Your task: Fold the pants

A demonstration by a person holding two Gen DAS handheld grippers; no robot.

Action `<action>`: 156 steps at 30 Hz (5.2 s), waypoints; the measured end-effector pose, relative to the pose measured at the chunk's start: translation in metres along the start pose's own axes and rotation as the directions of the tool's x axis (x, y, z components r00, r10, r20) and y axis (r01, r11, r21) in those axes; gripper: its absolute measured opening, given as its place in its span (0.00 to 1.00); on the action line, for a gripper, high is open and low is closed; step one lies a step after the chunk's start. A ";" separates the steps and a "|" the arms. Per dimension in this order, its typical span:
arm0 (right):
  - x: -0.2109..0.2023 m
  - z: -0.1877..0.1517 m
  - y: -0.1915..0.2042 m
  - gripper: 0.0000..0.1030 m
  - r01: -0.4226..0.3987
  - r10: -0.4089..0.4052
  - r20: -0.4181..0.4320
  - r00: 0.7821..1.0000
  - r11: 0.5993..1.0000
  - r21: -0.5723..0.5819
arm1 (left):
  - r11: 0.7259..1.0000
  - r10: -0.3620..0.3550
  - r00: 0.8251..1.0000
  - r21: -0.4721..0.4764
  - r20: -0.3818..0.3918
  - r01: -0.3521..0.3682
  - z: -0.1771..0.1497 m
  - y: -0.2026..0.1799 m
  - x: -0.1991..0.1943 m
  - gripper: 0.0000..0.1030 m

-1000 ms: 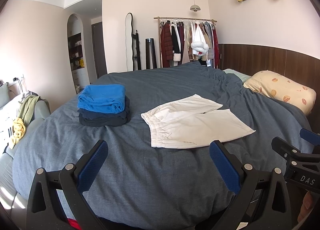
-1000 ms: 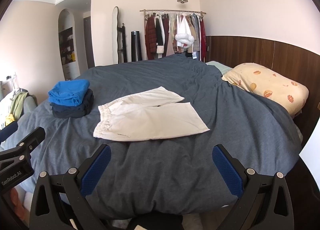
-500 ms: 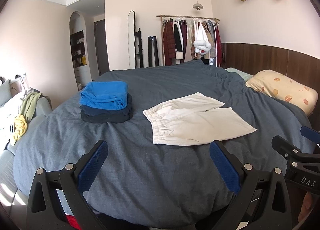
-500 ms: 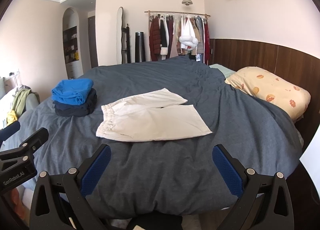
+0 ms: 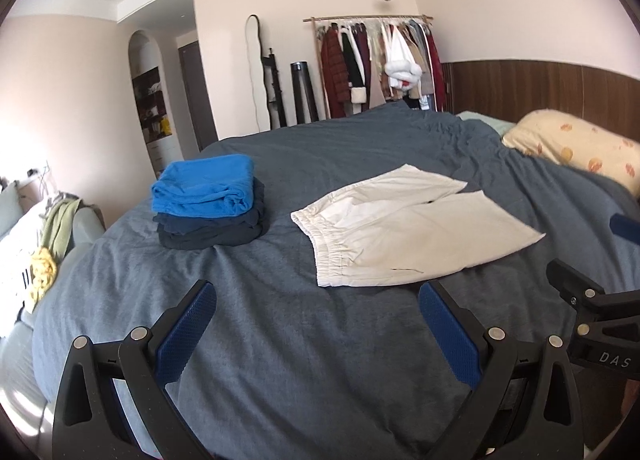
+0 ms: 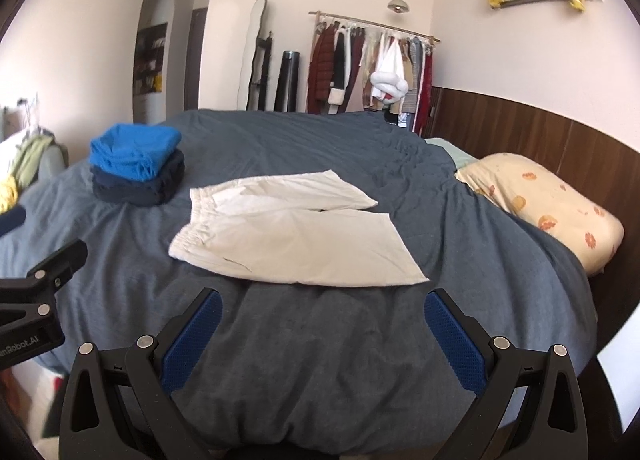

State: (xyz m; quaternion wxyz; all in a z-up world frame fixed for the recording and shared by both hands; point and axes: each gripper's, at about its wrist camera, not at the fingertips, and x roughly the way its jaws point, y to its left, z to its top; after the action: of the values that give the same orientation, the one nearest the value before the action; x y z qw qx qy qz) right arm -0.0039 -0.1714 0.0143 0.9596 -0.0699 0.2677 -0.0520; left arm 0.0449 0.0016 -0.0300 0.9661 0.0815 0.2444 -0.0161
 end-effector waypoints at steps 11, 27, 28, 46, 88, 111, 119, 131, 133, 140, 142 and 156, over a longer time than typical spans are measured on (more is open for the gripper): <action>0.072 -0.007 0.022 0.99 -0.016 0.008 -0.055 0.998 0.991 -0.134 | 0.992 -0.017 0.999 0.122 -0.050 0.023 -0.012 -0.015 0.068 0.93; 0.162 -0.019 0.026 0.88 -0.007 -0.027 -0.119 0.993 0.961 -0.278 | 0.963 -0.068 0.982 0.247 -0.174 0.111 -0.025 -0.054 0.162 0.77; 0.166 -0.021 0.026 0.87 -0.011 -0.026 -0.126 0.992 0.958 -0.285 | 0.962 -0.073 0.980 0.247 -0.183 0.118 -0.026 -0.056 0.166 0.77; 0.209 -0.026 0.008 0.58 -0.019 -0.048 -0.200 0.979 0.947 -0.320 | 0.924 -0.062 0.966 0.352 -0.250 0.150 -0.027 -0.077 0.211 0.69; 0.228 0.088 0.003 0.04 -0.141 -0.044 -0.472 0.880 0.926 -0.350 | 0.908 -0.178 0.799 0.217 -0.575 0.358 0.065 -0.046 0.247 0.03; 0.272 0.191 -0.015 0.03 -0.241 0.106 -0.484 0.869 0.944 -0.225 | 0.968 -0.164 0.822 0.074 -0.546 0.242 0.152 -0.018 0.280 0.03; 0.308 0.232 0.005 0.03 -0.247 0.101 -0.454 0.885 0.929 -0.274 | 0.967 -0.189 0.836 0.053 -0.514 0.251 0.173 0.001 0.310 0.03; 0.383 0.257 0.035 0.03 -0.278 0.108 -0.457 0.883 0.905 -0.323 | 0.964 -0.234 0.820 -0.013 -0.523 0.267 0.180 0.025 0.371 0.03; 0.396 0.258 0.038 0.03 -0.285 0.109 -0.460 0.881 0.898 -0.334 | 0.965 -0.232 0.817 -0.023 -0.528 0.260 0.180 0.026 0.384 0.03; 0.445 0.259 0.048 0.03 -0.303 0.112 -0.481 0.870 0.889 -0.342 | 0.969 -0.228 0.799 -0.049 -0.557 0.242 0.177 0.030 0.425 0.03; 0.460 0.259 0.052 0.03 -0.307 0.115 -0.488 0.866 0.891 -0.334 | 0.970 -0.225 0.793 -0.055 -0.566 0.236 0.174 0.033 0.436 0.03; 0.528 0.236 0.088 0.03 -0.345 0.117 -0.531 0.839 0.869 -0.354 | 0.976 -0.205 0.743 -0.072 -0.637 0.207 0.147 0.037 0.486 0.03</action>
State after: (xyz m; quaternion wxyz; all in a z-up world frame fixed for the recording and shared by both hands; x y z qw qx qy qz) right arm 0.5738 -0.1325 -0.0679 0.8173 -0.2331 0.5147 0.1125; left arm 0.5442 0.0184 -0.1276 0.8166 0.0561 0.5666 -0.0944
